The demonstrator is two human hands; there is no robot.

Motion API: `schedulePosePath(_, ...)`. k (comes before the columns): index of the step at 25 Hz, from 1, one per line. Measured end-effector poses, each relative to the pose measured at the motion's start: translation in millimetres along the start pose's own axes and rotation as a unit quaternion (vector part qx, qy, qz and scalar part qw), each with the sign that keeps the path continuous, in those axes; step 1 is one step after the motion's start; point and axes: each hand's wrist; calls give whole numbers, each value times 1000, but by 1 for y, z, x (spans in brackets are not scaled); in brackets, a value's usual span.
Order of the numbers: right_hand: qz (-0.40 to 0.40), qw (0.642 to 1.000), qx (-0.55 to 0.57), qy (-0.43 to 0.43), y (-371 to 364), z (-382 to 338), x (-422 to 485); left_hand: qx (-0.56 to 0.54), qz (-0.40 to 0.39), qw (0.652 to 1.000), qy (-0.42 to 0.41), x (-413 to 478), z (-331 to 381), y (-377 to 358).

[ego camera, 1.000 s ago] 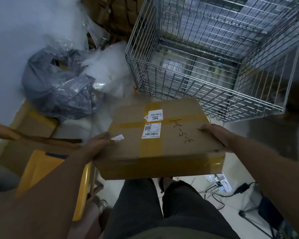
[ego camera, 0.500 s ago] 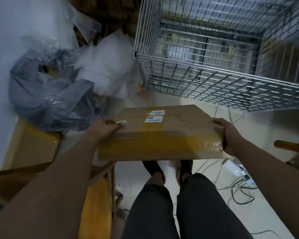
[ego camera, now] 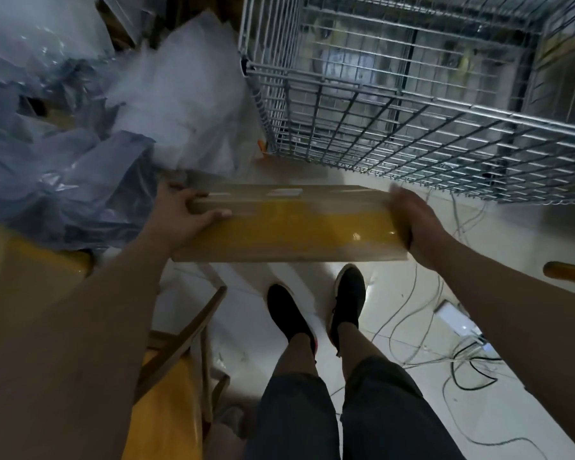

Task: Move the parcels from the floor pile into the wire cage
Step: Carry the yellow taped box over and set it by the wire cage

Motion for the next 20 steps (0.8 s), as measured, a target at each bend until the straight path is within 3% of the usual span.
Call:
schedulePosePath(6, 34, 992, -100, 66, -20, 15, 50, 94, 45, 994, -27, 48, 4, -41)
schedulePosePath(12, 59, 968, -196, 142, -19, 19, 84, 115, 2, 993, 1, 60, 17, -67)
schedulePosePath(15, 60, 936, -280, 206, -20, 17, 97, 122, 8, 992, -3, 69, 26, -77)
schedulePosePath(20, 17, 871, -440, 220, -20, 22, 114, 112, 24, 993, -6, 88, 44, -90)
Point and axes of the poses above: each hand's wrist, its own x-axis towards the middle knuckle, its own y-axis out of the back of the hand, z = x × y, and after that the axes turned 10 degrees about z, right-handed
